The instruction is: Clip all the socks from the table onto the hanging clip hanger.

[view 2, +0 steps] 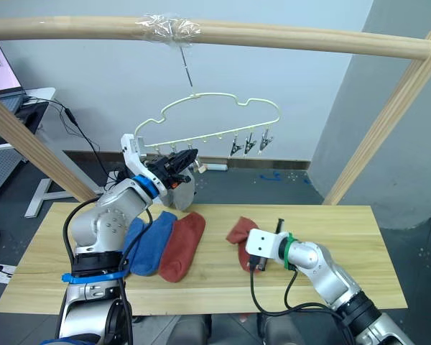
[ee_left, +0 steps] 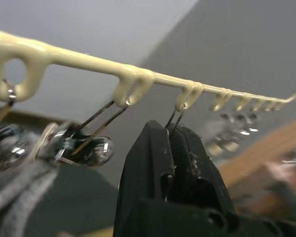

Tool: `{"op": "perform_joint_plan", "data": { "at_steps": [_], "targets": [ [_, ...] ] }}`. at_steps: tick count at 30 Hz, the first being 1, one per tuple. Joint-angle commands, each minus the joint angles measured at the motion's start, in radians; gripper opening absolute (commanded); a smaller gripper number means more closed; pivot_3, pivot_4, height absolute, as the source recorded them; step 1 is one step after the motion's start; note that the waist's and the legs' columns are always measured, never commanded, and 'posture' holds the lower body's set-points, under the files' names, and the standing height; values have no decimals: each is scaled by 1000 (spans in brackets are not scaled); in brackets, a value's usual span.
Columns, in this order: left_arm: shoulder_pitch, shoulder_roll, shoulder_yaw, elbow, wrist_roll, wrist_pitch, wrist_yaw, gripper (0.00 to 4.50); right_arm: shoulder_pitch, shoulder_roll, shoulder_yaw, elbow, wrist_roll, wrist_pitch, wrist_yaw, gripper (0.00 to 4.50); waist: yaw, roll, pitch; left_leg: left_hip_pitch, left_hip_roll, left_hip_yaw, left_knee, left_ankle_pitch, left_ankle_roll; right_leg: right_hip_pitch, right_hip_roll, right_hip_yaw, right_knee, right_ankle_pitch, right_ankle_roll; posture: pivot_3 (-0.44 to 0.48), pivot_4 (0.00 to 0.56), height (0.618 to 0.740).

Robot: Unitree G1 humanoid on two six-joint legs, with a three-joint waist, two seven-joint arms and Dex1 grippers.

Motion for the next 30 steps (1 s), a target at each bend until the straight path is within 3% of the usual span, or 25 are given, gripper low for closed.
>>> {"op": "perform_joint_plan", "data": {
  "at_steps": [1, 4, 11, 30],
  "targets": [
    [-33, 30, 83, 52, -181, 260, 9, 0, -49, 5, -12, -85, 19, -86, 48, 69, 0, 0, 0, 0, 0, 0, 0, 0, 0, 0, 0, 0, 0, 0, 0, 156, 191, 740],
    [-63, 44, 120, 74, -262, 366, 23, 0, -98, 29, -23, -85, 27, -118, 60, 69, 1, 0, 0, -1, -1, 1, 1, 0, 0, 0, -1, 1, -1, 0, 0, 153, 188, 740],
    [-51, 50, 107, 22, -308, 431, 28, 0, -155, 69, -65, -38, 40, -149, 58, 69, 13, 0, 0, -1, -2, 1, 1, 0, 0, 0, -3, 0, -1, 0, 0, 152, 191, 740],
    [-45, 50, 120, 23, -343, 416, 60, 0, -173, 99, -100, -48, 15, -218, 47, 69, 13, 0, 0, -1, -2, 1, 0, 0, 0, 0, -3, 1, -1, 0, 0, 160, 192, 740]
  ]
}}
